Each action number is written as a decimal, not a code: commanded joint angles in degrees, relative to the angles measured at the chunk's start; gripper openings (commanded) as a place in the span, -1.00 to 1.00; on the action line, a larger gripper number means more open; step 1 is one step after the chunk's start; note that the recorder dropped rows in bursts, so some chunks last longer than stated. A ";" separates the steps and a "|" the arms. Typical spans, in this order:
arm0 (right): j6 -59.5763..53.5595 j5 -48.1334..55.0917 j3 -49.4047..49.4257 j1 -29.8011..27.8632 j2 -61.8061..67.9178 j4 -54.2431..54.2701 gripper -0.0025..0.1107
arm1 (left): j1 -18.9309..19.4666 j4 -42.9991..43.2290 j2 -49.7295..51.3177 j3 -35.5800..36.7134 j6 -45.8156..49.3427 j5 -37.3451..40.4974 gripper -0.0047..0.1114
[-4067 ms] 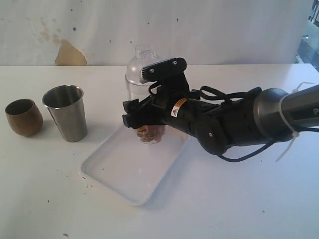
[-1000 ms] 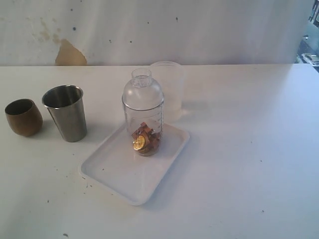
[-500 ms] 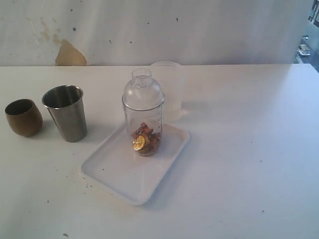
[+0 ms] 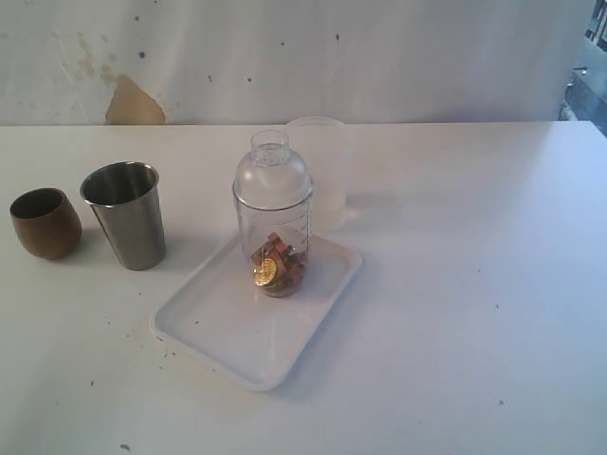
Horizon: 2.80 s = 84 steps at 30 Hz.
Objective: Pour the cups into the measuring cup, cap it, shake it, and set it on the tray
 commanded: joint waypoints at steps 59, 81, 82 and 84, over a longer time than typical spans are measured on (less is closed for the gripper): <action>3.44 5.86 0.34 1.24 -0.32 0.00 -0.96 | -0.12 0.31 -0.17 0.26 -0.02 0.02 -0.92; 4.80 5.86 0.34 1.24 -0.32 0.00 -0.96 | -0.12 0.31 -0.17 0.26 -0.02 0.02 -0.92; 4.79 5.76 0.34 1.24 -0.32 0.00 -0.96 | -0.12 0.31 -0.17 0.26 -0.02 0.02 -0.92; 4.79 5.76 0.34 1.24 -0.32 0.00 -0.96 | -0.12 0.31 -0.17 0.26 -0.02 0.02 -0.92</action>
